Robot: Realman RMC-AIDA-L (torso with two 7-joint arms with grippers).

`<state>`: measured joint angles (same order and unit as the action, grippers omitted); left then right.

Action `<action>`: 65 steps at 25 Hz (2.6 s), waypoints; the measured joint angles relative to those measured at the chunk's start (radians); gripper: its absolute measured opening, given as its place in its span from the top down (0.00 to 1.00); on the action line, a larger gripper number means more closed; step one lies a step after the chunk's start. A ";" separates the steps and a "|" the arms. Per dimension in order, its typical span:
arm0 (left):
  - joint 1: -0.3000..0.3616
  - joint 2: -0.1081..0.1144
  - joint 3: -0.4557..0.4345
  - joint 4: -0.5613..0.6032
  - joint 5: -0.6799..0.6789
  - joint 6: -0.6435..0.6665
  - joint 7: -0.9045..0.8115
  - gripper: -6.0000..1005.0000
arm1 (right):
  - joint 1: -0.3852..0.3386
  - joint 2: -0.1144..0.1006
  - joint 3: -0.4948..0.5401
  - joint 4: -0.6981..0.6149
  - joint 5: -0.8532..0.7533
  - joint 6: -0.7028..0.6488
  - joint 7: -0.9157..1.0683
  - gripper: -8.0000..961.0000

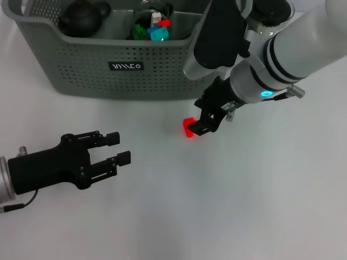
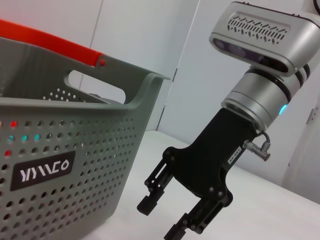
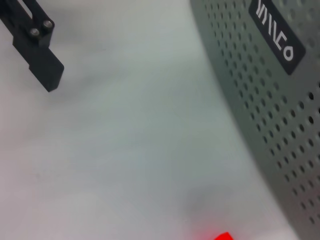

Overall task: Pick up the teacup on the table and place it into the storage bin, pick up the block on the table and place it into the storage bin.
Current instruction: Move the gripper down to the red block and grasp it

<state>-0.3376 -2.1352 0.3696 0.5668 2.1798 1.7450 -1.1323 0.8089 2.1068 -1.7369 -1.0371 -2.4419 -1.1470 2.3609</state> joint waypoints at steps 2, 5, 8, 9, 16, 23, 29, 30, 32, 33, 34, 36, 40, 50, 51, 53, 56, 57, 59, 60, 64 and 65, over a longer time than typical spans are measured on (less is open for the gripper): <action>-0.001 0.000 0.000 0.000 0.000 -0.001 -0.001 0.46 | 0.001 0.001 -0.001 0.014 0.020 0.010 0.000 0.38; -0.001 0.000 0.000 -0.001 0.000 -0.002 -0.001 0.46 | 0.010 -0.001 0.001 0.051 0.062 0.027 -0.001 0.38; 0.001 0.000 0.000 -0.001 0.000 -0.010 -0.001 0.46 | 0.021 -0.001 0.006 0.106 0.097 0.061 -0.001 0.38; 0.002 0.000 0.000 -0.001 0.000 -0.012 -0.001 0.46 | 0.025 -0.001 0.006 0.123 0.106 0.071 -0.001 0.38; 0.005 -0.002 0.000 -0.001 0.000 -0.014 0.000 0.46 | 0.049 -0.001 0.002 0.195 0.149 0.110 -0.014 0.36; 0.005 -0.002 0.000 -0.001 0.000 -0.014 0.000 0.46 | 0.049 0.001 -0.017 0.218 0.148 0.159 -0.016 0.28; 0.005 -0.002 0.000 -0.001 0.000 -0.015 0.001 0.46 | 0.049 0.004 -0.095 0.221 0.153 0.199 -0.026 0.23; 0.005 -0.002 0.000 -0.001 0.000 -0.015 0.001 0.46 | 0.049 0.004 -0.099 0.221 0.154 0.201 -0.026 0.23; 0.005 -0.002 0.000 -0.001 0.000 -0.017 0.001 0.46 | 0.049 0.004 -0.103 0.221 0.154 0.199 -0.025 0.24; 0.005 -0.002 0.000 -0.001 0.000 -0.019 0.001 0.46 | 0.049 0.004 -0.103 0.221 0.155 0.191 -0.022 0.24; 0.005 -0.002 0.000 -0.001 0.000 -0.021 0.000 0.46 | 0.050 0.004 -0.102 0.218 0.155 0.177 -0.018 0.24; 0.006 -0.002 0.000 -0.001 0.000 -0.023 0.000 0.46 | 0.050 0.001 -0.092 0.198 0.156 0.127 -0.002 0.24; 0.006 -0.002 0.000 -0.002 0.000 -0.024 -0.001 0.46 | 0.036 -0.005 -0.046 0.148 0.156 0.013 0.015 0.24; 0.002 -0.002 0.004 -0.002 0.000 -0.024 -0.001 0.46 | 0.029 -0.003 -0.023 0.152 0.147 0.030 0.019 0.25; 0.002 -0.002 0.004 -0.002 0.000 -0.024 -0.001 0.46 | 0.029 -0.002 -0.028 0.155 0.147 0.041 0.022 0.25; 0.002 -0.002 0.004 -0.002 0.000 -0.024 -0.001 0.46 | 0.030 0.000 -0.030 0.161 0.150 0.051 0.028 0.25; 0.002 -0.002 0.002 -0.002 0.000 -0.024 -0.001 0.46 | 0.037 0.001 -0.031 0.179 0.153 0.055 0.029 0.25; 0.001 -0.002 0.002 -0.002 0.000 -0.024 -0.001 0.46 | 0.038 0.001 -0.033 0.184 0.154 0.058 0.026 0.25; 0.000 -0.002 0.003 -0.002 0.000 -0.024 -0.001 0.46 | 0.040 0.002 -0.038 0.192 0.157 0.067 0.019 0.26; 0.000 -0.002 0.003 -0.002 0.000 -0.024 -0.001 0.46 | 0.040 0.002 -0.040 0.192 0.157 0.072 0.018 0.26; 0.000 -0.002 0.003 -0.002 0.000 -0.024 -0.001 0.46 | 0.036 0.003 -0.054 0.192 0.160 0.096 0.017 0.28; 0.001 -0.002 0.003 -0.002 0.000 -0.024 -0.001 0.46 | 0.035 0.003 -0.061 0.192 0.162 0.104 0.017 0.29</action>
<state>-0.3367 -2.1374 0.3726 0.5645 2.1798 1.7212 -1.1336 0.8441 2.1100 -1.7981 -0.8448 -2.2804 -1.0427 2.3777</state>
